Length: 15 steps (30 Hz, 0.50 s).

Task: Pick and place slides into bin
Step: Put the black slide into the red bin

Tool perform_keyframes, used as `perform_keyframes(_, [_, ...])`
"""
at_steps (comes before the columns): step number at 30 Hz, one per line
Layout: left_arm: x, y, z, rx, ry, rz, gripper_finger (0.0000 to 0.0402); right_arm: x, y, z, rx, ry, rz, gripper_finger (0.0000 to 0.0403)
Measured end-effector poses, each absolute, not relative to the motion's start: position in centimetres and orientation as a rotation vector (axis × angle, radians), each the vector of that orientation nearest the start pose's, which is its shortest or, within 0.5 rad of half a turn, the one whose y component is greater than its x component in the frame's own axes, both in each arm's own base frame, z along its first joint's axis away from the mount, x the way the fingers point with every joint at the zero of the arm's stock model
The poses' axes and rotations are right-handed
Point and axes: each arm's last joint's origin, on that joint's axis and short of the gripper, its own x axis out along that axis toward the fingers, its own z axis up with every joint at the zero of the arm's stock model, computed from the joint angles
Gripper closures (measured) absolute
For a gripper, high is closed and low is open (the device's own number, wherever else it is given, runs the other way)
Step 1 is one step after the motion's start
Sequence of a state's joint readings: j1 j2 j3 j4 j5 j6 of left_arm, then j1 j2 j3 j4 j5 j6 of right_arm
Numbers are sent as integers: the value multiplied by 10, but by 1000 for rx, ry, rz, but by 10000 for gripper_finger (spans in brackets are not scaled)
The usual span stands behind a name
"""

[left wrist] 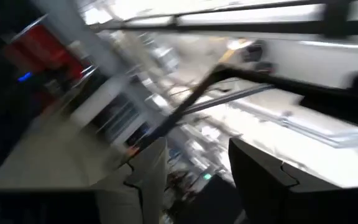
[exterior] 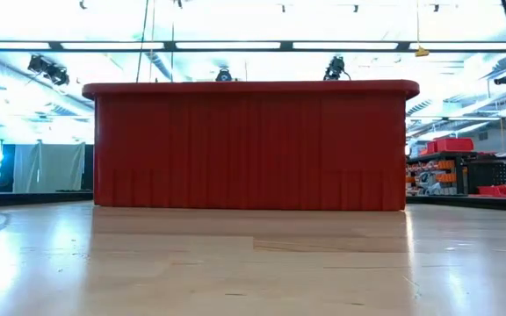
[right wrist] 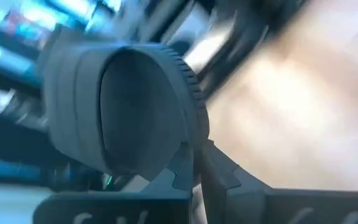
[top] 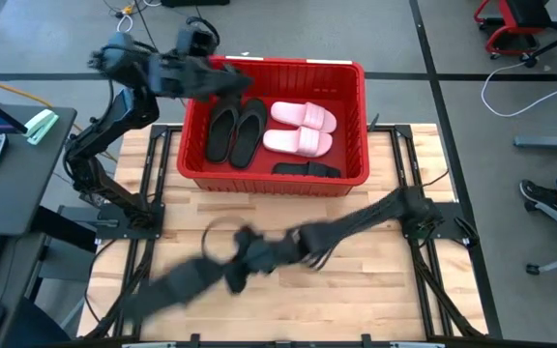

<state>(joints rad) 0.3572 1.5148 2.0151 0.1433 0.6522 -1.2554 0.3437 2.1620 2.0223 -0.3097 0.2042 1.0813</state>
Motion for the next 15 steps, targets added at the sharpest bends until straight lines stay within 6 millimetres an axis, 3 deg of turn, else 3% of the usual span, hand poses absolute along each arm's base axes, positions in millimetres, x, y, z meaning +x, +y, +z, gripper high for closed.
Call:
perform_keyframes(5, [230, 55, 615, -817, -480, -802, 229, 422, 106, 373, 749, 422, -424, 392])
perform_keyframes(9, [216, 45, 623, -770, -541, -885, 226, 374, 42, 425, 804, 352, -569, 393])
perform_keyframes(12, [212, 43, 624, -765, -546, -877, 226, 349, -6, 441, 849, 337, -688, 393])
perform_keyframes(15, [213, 44, 624, -752, -545, -861, 229, 339, -47, 438, 882, 374, -785, 394])
